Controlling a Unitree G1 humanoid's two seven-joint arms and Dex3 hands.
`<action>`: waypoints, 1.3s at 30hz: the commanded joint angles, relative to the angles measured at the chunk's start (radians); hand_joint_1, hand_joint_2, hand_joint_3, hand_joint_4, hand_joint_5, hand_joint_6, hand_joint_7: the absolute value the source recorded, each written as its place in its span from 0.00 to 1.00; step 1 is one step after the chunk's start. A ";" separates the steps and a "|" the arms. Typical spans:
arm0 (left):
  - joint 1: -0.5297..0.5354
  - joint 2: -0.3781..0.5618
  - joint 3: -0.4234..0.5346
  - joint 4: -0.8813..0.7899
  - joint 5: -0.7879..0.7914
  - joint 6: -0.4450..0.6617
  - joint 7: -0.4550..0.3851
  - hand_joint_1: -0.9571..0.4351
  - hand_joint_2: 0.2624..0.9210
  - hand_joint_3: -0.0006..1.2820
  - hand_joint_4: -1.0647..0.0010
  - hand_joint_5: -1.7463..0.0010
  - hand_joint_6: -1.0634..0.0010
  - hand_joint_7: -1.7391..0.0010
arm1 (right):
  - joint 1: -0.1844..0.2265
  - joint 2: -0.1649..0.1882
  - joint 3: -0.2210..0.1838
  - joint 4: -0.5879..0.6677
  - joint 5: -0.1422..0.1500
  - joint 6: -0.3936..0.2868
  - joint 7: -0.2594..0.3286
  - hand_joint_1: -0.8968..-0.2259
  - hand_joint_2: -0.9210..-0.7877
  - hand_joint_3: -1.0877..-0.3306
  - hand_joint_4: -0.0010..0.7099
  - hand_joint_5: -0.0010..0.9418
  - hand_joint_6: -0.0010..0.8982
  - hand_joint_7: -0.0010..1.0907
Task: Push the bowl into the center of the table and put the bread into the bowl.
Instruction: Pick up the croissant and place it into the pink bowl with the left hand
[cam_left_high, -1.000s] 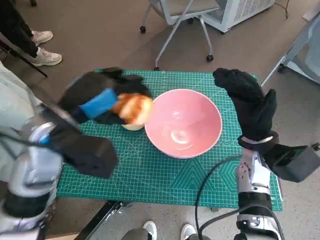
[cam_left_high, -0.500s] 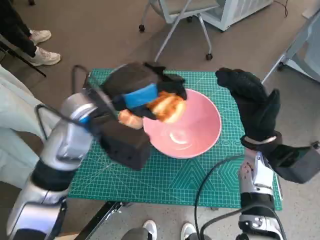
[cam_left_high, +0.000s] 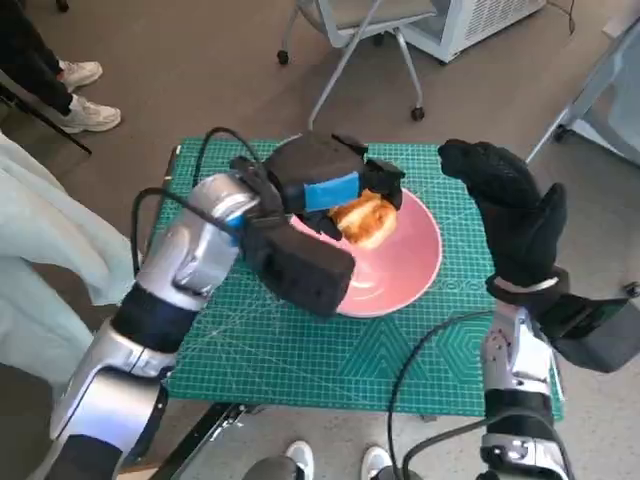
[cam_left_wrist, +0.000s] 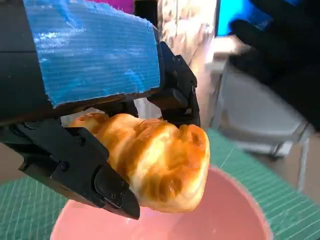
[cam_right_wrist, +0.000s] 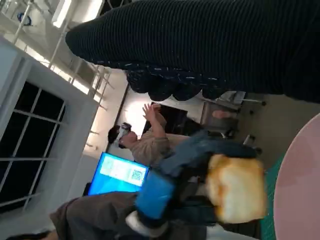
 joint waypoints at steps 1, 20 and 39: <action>-0.030 -0.028 -0.006 0.072 -0.003 0.005 0.002 0.69 1.00 0.07 0.33 0.30 0.47 0.34 | 0.028 0.003 -0.001 -0.001 -0.006 0.002 -0.014 0.33 0.00 0.44 0.27 0.00 0.07 0.48; 0.016 -0.011 -0.025 0.068 0.002 0.024 -0.054 0.55 0.79 0.01 0.83 1.00 0.67 1.00 | 0.038 0.009 0.004 -0.007 -0.005 0.002 -0.024 0.35 0.00 0.43 0.26 0.00 0.08 0.48; 0.164 0.186 0.172 -0.302 -0.126 0.072 -0.151 0.55 0.77 0.00 0.86 1.00 0.71 1.00 | 0.060 0.002 0.012 -0.052 0.000 0.022 -0.029 0.37 0.00 0.43 0.26 0.00 0.07 0.48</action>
